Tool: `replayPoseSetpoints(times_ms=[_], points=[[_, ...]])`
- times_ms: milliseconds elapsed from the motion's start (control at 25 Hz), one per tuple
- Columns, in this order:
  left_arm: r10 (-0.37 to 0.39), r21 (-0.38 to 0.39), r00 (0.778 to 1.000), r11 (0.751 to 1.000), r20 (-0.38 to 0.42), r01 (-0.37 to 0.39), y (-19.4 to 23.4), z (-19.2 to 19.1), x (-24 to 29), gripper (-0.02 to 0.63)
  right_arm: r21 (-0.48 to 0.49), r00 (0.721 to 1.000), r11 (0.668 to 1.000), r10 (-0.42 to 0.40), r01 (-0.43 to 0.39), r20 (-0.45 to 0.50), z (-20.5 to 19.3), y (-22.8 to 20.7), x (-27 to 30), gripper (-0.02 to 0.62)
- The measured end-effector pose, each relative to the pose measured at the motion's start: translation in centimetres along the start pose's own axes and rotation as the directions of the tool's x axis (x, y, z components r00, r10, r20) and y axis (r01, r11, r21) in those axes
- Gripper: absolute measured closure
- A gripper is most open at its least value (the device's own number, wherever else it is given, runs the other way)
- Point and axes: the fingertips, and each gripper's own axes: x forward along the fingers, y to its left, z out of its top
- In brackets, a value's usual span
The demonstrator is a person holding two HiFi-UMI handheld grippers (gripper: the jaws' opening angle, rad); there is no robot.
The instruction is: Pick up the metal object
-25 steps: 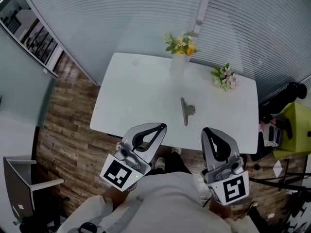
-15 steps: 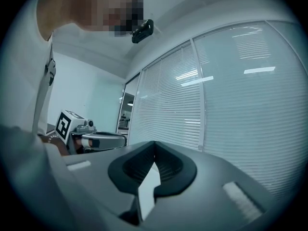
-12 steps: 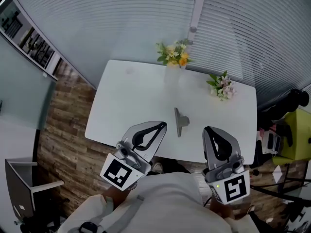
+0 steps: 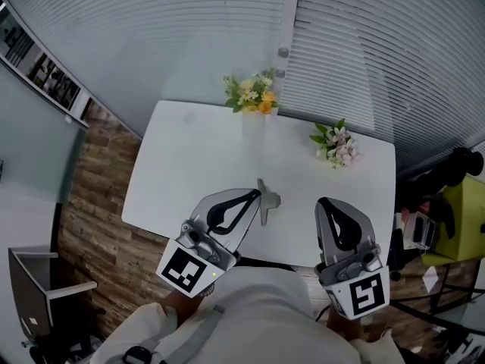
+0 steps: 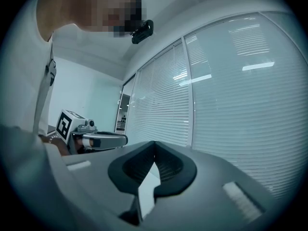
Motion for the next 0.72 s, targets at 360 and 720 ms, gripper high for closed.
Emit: replayPoseSetpoints(times_ms=[360,720], points=[[0.012,-0.009,1.0,1.0,-0.023,-0.012,0.8,-1.3,2.4,0.601,0.025,1.0,1.0,0.006,-0.006,-0.017,-1.6,-2.4,1.1,0.591],[-0.027,0.007,0.999,1.0,-0.022,0.027,2.8,-0.3,2.1,0.601,0.028,1.0,0.999,-0.026,0.026,-0.001,-0.3,-2.0,2.8,0.591]])
